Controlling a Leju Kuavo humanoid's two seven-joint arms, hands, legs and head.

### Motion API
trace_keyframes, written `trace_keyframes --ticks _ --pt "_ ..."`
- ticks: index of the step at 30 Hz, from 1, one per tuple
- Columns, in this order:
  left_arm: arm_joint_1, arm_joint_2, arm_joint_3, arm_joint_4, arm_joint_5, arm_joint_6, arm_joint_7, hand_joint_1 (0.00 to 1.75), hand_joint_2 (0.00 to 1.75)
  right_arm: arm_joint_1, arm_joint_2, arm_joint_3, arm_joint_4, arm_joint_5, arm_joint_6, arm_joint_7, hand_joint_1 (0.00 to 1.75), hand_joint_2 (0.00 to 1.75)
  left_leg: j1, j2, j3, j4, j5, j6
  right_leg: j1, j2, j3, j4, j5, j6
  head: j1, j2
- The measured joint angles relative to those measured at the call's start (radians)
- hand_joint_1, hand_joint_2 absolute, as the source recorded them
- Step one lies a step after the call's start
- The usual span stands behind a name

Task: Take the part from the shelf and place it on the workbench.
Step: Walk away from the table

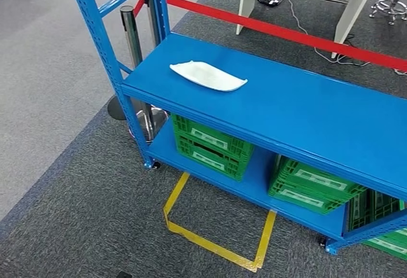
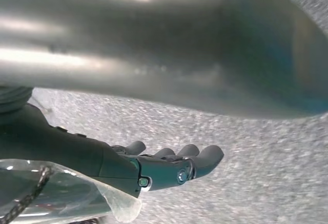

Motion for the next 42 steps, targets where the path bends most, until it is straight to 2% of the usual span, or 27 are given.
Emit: trace_keyframes --ticks 1,2,4,6,8,10,12,14,15,16,17,19,21,22,24,26,27,29,30,31,32,33,35,36,37,40,42 --pt "0.0 0.0 0.0 0.0 0.0 0.0 0.0 0.0 0.0 0.001 0.0 0.0 0.0 0.0 0.0 0.0 0.0 0.0 0.0 0.007 0.0 0.001 -0.001 -0.001 -0.001 -0.002 0.001 0.001 0.01 0.003 0.0 0.0" --pt "0.0 -0.001 0.0 0.0 0.0 0.0 0.0 0.0 0.0 0.002 -0.001 0.0 0.0 0.0 0.0 0.0 0.0 0.0 0.001 0.012 0.0 0.002 -0.002 -0.003 -0.002 -0.006 0.025 -0.041 0.039 0.004 0.0 0.0" --pt "-0.001 -0.001 0.0 0.0 -0.001 0.0 0.0 0.0 0.0 0.002 -0.003 0.0 0.0 -0.001 0.0 0.0 0.0 0.0 0.0 0.022 0.001 0.01 -0.007 -0.011 -0.002 -0.03 0.102 -0.185 0.097 0.005 0.001 0.0" --pt "-0.002 -0.002 0.0 0.0 -0.003 0.0 0.0 0.0 0.0 -0.002 -0.003 0.0 0.0 0.0 0.0 0.001 0.0 0.0 -0.005 0.03 0.0 0.018 -0.013 -0.022 0.0 -0.045 0.147 -0.269 0.115 -0.007 -0.001 0.0" --pt "-0.004 -0.002 0.001 0.0 -0.004 0.0 0.0 0.0 0.0 -0.002 -0.003 0.0 0.0 0.0 0.0 0.001 0.0 0.0 -0.006 0.037 0.001 0.021 -0.014 -0.032 0.002 -0.037 0.146 -0.273 0.113 -0.023 -0.004 0.0" --pt "-0.005 -0.001 0.001 0.0 -0.005 0.0 0.0 0.0 0.0 -0.001 -0.003 0.0 0.0 0.0 0.0 0.002 0.0 0.0 -0.003 0.029 -0.001 0.033 -0.027 -0.043 0.0 -0.028 0.148 -0.274 0.116 -0.035 -0.005 0.0" --pt "-0.004 -0.001 0.001 0.0 -0.006 0.0 -0.001 0.0 0.0 -0.001 -0.003 0.0 0.0 -0.001 0.0 0.002 0.0 0.0 0.0 0.007 -0.031 0.109 -0.08 -0.053 -0.003 -0.019 0.151 -0.276 0.121 -0.045 -0.008 0.0" --pt "-0.003 -0.001 0.001 0.0 -0.006 0.0 -0.001 0.0 0.0 -0.003 -0.004 0.0 0.0 -0.001 0.0 0.001 0.0 0.0 0.001 -0.005 -0.093 0.251 -0.147 -0.055 0.0 -0.006 0.148 -0.275 0.123 -0.05 -0.009 0.0" --pt "-0.002 -0.001 0.001 0.0 -0.006 0.0 -0.001 0.0 0.0 -0.003 -0.004 0.0 0.0 -0.001 0.0 0.001 0.0 0.0 0.001 -0.006 -0.117 0.304 -0.163 -0.055 0.001 0.002 0.148 -0.275 0.124 -0.051 -0.009 0.0" --pt "-0.001 -0.001 0.001 0.0 -0.006 0.0 -0.001 0.0 0.0 -0.002 -0.004 0.0 0.0 -0.001 0.0 0.001 0.0 0.0 0.001 -0.007 -0.127 0.324 -0.158 -0.052 0.003 0.01 0.148 -0.275 0.124 -0.051 -0.009 0.0" --pt "-0.001 -0.002 0.001 0.0 -0.007 0.0 -0.001 0.0 0.0 -0.002 -0.004 0.0 0.0 -0.001 0.0 0.001 0.0 0.0 0.001 -0.009 -0.118 0.299 -0.132 -0.048 0.004 0.019 0.149 -0.275 0.124 -0.052 -0.009 0.0" --pt "-0.001 -0.001 0.001 0.0 -0.007 0.0 -0.001 0.0 0.0 -0.002 -0.003 0.0 0.0 -0.001 0.0 0.001 0.0 0.0 -0.001 -0.027 -0.061 0.167 -0.055 -0.033 0.006 0.036 0.152 -0.275 0.124 -0.051 -0.009 0.0" --pt "-0.001 0.0 0.001 0.0 -0.007 0.0 -0.001 0.0 0.0 -0.003 -0.002 0.0 0.001 -0.001 0.0 0.001 0.0 0.0 -0.003 -0.051 -0.015 0.057 -0.015 -0.019 0.008 0.051 0.148 -0.273 0.125 -0.047 -0.009 0.0" --pt "-0.002 0.001 0.001 0.0 -0.007 0.001 -0.001 0.0 0.0 -0.004 -0.001 0.0 0.001 -0.001 0.0 0.0 0.0 0.0 -0.005 -0.058 -0.007 0.036 -0.014 -0.016 0.007 0.056 0.144 -0.272 0.126 -0.042 -0.008 0.0" --pt "-0.004 0.0 0.001 0.0 -0.007 0.001 -0.001 0.0 0.0 -0.001 -0.001 0.0 0.001 -0.001 0.0 0.0 0.0 0.0 -0.003 -0.05 -0.005 0.023 -0.013 -0.014 0.005 0.065 0.136 -0.273 0.129 -0.029 -0.008 0.0" --pt "-0.004 0.0 0.002 0.0 -0.007 0.002 -0.001 0.0 0.0 0.001 -0.002 0.0 0.001 -0.001 0.0 0.0 0.0 0.0 0.002 -0.037 0.0 0.007 -0.004 -0.008 0.007 0.049 0.119 -0.248 0.109 -0.019 -0.005 0.0" --pt "-0.004 -0.001 0.002 0.0 -0.007 0.002 -0.001 0.0 0.0 0.001 -0.002 0.0 0.001 -0.001 0.0 0.0 0.0 0.0 0.004 -0.029 0.001 0.0 0.0 -0.005 0.007 0.034 0.098 -0.207 0.084 -0.015 -0.003 0.0" --pt "-0.003 -0.002 0.002 0.0 -0.007 0.002 -0.001 0.0 0.0 -0.001 -0.003 0.0 0.001 -0.001 0.0 0.0 0.0 0.0 0.002 -0.012 -0.001 -0.001 0.001 -0.001 0.003 0.008 0.037 -0.079 0.02 -0.008 0.0 0.0" --pt "-0.002 -0.002 0.002 0.0 -0.007 0.002 -0.001 0.0 0.0 -0.001 -0.003 0.0 0.002 -0.001 0.0 0.0 0.0 0.0 0.002 -0.003 -0.002 0.0 0.001 -0.001 0.0 0.003 0.01 -0.023 -0.001 -0.003 0.0 0.0" --pt "-0.001 -0.002 0.002 0.0 -0.007 0.002 -0.001 0.0 0.0 0.0 -0.003 0.0 0.002 -0.001 0.0 0.001 0.0 0.0 0.002 0.005 -0.003 0.001 0.0 -0.002 -0.003 0.001 -0.002 0.006 -0.005 0.002 0.0 0.0" --pt "0.0 -0.002 0.002 0.0 -0.007 0.002 -0.001 0.0 0.0 0.001 -0.003 0.0 0.001 -0.001 0.0 0.001 0.0 0.0 0.003 0.012 -0.003 0.003 -0.001 -0.003 -0.006 -0.002 0.005 -0.002 0.008 0.006 0.0 0.0" --pt "0.0 -0.003 0.002 0.0 -0.007 0.002 -0.001 0.0 0.0 0.002 -0.004 0.0 0.001 -0.001 0.0 0.001 0.0 0.0 0.004 0.018 -0.003 0.006 -0.003 -0.006 -0.009 -0.007 0.031 -0.047 0.038 0.01 0.0 0.0" --pt "0.0 -0.003 0.002 0.0 -0.007 0.002 -0.001 0.0 0.0 0.001 -0.006 0.0 0.001 -0.002 0.0 0.001 0.0 0.0 0.003 0.028 -0.004 0.018 -0.01 -0.017 -0.011 -0.033 0.107 -0.186 0.091 0.011 0.002 0.0" --pt "-0.001 -0.003 0.002 0.0 -0.007 0.002 -0.001 0.0 0.0 -0.001 -0.007 0.0 0.001 -0.001 0.0 0.001 0.0 0.0 0.001 0.032 -0.005 0.024 -0.015 -0.024 -0.011 -0.043 0.136 -0.236 0.103 0.006 0.001 0.0" --pt "-0.001 -0.003 0.002 0.0 -0.007 0.002 -0.001 0.0 0.0 -0.003 -0.006 0.0 0.002 -0.001 0.0 0.001 0.0 0.0 -0.002 0.036 -0.006 0.029 -0.018 -0.031 -0.009 -0.048 0.148 -0.261 0.103 -0.001 -0.001 0.0" --pt "-0.004 -0.003 0.002 0.0 -0.007 0.002 -0.001 0.0 0.0 -0.001 -0.006 0.0 0.002 -0.001 0.0 0.0 0.0 0.0 0.001 0.044 -0.003 0.035 -0.026 -0.046 -0.006 -0.034 0.146 -0.264 0.1 -0.027 -0.006 0.0" --pt "-0.004 -0.003 0.002 0.0 -0.007 0.002 -0.001 0.0 0.0 0.001 -0.007 0.0 0.002 -0.001 0.0 0.001 0.0 0.0 0.005 0.022 -0.021 0.088 -0.068 -0.056 -0.009 -0.025 0.151 -0.266 0.105 -0.039 -0.008 0.0"
